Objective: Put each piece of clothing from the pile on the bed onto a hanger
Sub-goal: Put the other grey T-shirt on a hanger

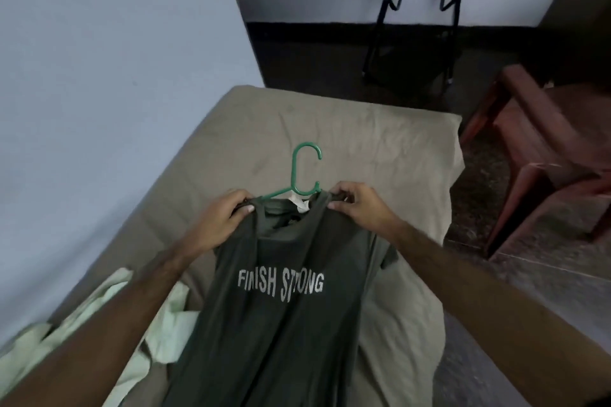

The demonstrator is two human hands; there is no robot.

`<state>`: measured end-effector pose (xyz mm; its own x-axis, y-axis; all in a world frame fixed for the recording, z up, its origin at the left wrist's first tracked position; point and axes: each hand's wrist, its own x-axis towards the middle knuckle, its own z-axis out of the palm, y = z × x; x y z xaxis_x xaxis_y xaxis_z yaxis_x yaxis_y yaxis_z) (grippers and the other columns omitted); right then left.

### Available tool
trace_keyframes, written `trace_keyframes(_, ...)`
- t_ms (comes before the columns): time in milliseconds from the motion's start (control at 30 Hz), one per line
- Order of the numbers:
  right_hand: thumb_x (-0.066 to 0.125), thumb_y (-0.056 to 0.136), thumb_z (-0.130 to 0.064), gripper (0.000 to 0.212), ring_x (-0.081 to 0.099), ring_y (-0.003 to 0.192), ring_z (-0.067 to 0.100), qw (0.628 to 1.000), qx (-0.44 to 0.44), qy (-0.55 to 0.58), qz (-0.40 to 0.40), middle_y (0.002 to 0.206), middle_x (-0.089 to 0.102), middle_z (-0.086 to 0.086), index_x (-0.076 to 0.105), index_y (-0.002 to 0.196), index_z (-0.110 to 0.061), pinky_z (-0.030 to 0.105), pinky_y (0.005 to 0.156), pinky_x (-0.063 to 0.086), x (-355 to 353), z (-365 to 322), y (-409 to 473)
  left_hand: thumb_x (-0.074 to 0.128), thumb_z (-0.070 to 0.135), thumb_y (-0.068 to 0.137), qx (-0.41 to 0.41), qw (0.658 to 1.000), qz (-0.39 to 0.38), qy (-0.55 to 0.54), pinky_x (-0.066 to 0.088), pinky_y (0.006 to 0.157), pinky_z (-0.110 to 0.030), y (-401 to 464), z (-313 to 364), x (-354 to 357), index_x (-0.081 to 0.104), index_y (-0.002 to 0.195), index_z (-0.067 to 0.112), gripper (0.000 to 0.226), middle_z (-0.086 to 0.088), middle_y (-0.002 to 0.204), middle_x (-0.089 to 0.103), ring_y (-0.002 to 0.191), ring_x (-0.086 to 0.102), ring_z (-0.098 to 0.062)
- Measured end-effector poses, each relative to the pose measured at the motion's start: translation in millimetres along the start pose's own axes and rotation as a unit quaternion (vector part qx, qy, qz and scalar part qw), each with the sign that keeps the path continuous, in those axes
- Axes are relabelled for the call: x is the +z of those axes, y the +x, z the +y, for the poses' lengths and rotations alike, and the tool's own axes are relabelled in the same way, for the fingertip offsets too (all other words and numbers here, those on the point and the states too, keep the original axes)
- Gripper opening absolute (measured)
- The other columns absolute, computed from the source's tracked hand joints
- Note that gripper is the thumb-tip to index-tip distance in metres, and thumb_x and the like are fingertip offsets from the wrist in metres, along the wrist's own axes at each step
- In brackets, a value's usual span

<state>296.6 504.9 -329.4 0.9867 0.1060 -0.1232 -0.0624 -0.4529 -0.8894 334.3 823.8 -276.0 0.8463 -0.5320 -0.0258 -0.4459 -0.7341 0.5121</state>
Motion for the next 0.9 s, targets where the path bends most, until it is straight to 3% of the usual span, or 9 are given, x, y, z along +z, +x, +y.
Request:
trace_keyframes(133, 0.077, 0.085, -0.006, 0.024, 0.067, 0.079, 0.002, 0.998, -0.025, 0.03, -0.047, 0.087, 0.074, -0.002, 0.067, 0.087, -0.028, 0.024, 0.078, 0.051, -68.2, -85.6, -37.8, 0.054, 0.036, 0.095, -0.011, 1.0, 0.022, 0.004, 0.044, 0.079, -0.022, -31.1, 97.2, -77.5, 0.066, 0.102, 0.011, 0.029, 0.001, 0.093, 0.064, 0.087, 0.058, -0.01)
trace_keyframes(200, 0.074, 0.085, 0.002, 0.022, 0.064, 0.073, -0.008, 0.996, -0.043, 0.059, -0.055, 0.085, 0.07, -0.004, 0.066, 0.091, -0.017, 0.013, 0.073, 0.048, -107.3, -132.8, -54.2, 0.057, 0.026, 0.095, -0.004, 0.999, 0.048, 0.008, 0.042, 0.077, -0.016, -36.7, 139.4, -113.5, 0.065, 0.101, 0.011, 0.019, 0.001, 0.092, 0.064, 0.084, 0.057, -0.006)
trace_keyframes(267, 0.071, 0.086, 0.008, 0.019, 0.065, 0.075, -0.008, 0.993, -0.062, 0.075, -0.061, 0.088, 0.068, -0.001, 0.066, 0.1, -0.003, 0.01, 0.073, 0.049, -143.9, -178.6, -69.4, 0.061, 0.015, 0.096, -0.004, 0.996, 0.084, 0.011, 0.039, 0.075, -0.012, -42.6, 176.0, -146.5, 0.064, 0.1, 0.01, 0.007, 0.001, 0.09, 0.062, 0.083, 0.054, -0.002)
trace_keyframes(400, 0.074, 0.088, -0.003, 0.018, 0.07, 0.085, 0.005, 0.991, -0.098, 0.073, -0.056, 0.094, 0.074, 0.003, 0.07, 0.105, 0.0, 0.021, 0.081, 0.055, -199.9, -253.2, -100.9, 0.066, 0.01, 0.094, -0.013, 0.992, 0.127, -0.012, 0.043, 0.079, -0.024, -57.5, 234.7, -198.7, 0.062, 0.1, 0.022, 0.014, 0.003, 0.093, 0.063, 0.086, 0.057, -0.008)
trace_keyframes(633, 0.079, 0.086, -0.017, 0.013, 0.073, 0.09, 0.02, 0.974, -0.218, 0.03, 0.053, 0.093, 0.077, 0.001, 0.077, 0.096, -0.01, 0.034, 0.086, 0.058, -268.9, -367.5, -168.0, 0.071, 0.02, 0.091, 0.035, 0.973, 0.224, -0.047, 0.041, 0.077, -0.01, -92.2, 335.1, -267.4, 0.062, 0.102, 0.023, 0.014, 0.018, 0.09, 0.062, 0.087, 0.058, 0.003)
trace_keyframes(767, 0.079, 0.085, -0.012, 0.01, 0.072, 0.081, 0.011, 0.959, -0.259, 0.024, 0.117, 0.086, 0.077, -0.001, 0.077, 0.094, -0.01, 0.023, 0.075, 0.055, -304.5, -408.9, -241.4, 0.062, 0.03, 0.098, 0.103, 0.947, 0.303, -0.021, 0.046, 0.074, -0.022, -117.9, 402.9, -283.4, 0.059, 0.1, 0.027, 0.005, 0.016, 0.09, 0.062, 0.086, 0.06, -0.007)
trace_keyframes(900, 0.079, 0.086, -0.015, 0.011, 0.074, 0.088, 0.021, 0.934, -0.296, 0.036, 0.199, 0.089, 0.078, 0.003, 0.079, 0.097, -0.013, 0.038, 0.083, 0.059, -338.9, -440.4, -332.9, 0.054, 0.036, 0.1, 0.134, 0.919, 0.369, 0.026, 0.041, 0.07, -0.017, -150.3, 482.4, -290.7, 0.053, 0.1, 0.029, 0.008, 0.016, 0.092, 0.059, 0.085, 0.058, -0.004)
